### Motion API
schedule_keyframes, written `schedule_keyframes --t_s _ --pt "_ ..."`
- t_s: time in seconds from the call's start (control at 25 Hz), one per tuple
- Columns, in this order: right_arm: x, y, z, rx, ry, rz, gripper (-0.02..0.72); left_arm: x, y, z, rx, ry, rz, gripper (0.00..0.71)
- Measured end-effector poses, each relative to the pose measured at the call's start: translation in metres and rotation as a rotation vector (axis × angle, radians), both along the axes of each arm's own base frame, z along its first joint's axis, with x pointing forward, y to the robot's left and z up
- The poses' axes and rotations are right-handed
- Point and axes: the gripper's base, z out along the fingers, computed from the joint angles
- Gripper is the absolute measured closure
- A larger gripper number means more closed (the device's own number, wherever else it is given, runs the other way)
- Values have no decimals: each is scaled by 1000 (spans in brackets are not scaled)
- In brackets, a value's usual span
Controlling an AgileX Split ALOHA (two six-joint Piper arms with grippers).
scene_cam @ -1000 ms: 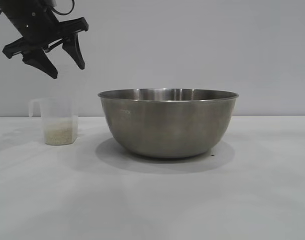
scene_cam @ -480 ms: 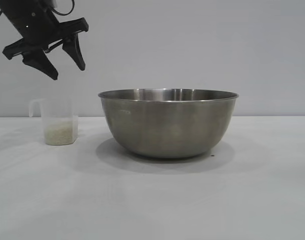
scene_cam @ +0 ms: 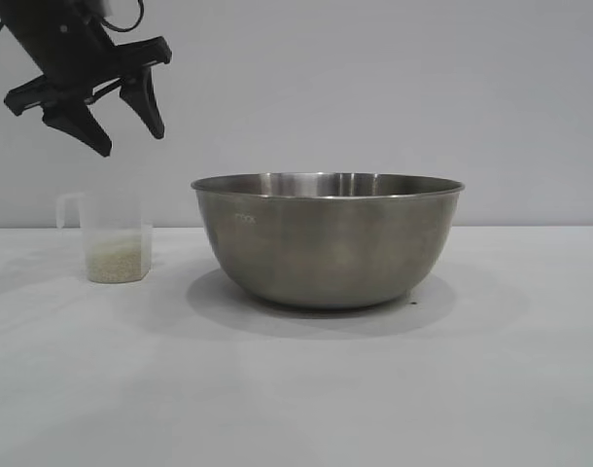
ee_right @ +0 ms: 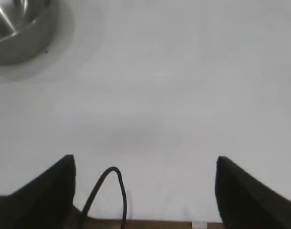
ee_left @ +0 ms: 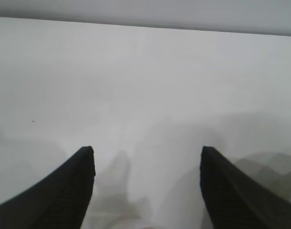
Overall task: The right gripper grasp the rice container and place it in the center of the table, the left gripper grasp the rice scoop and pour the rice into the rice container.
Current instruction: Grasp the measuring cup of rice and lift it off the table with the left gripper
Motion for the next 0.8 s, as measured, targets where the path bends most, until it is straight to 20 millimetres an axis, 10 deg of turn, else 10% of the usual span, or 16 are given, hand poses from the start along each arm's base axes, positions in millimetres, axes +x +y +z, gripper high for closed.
schedule_keyframes --t_s 0.56,0.8 --pt "0 0 0 0 0 0 155 0 1 -2 83 -17 -67 251" --pt "0 0 0 2 0 -2 155 -12 4 25 179 -54 -144 251"
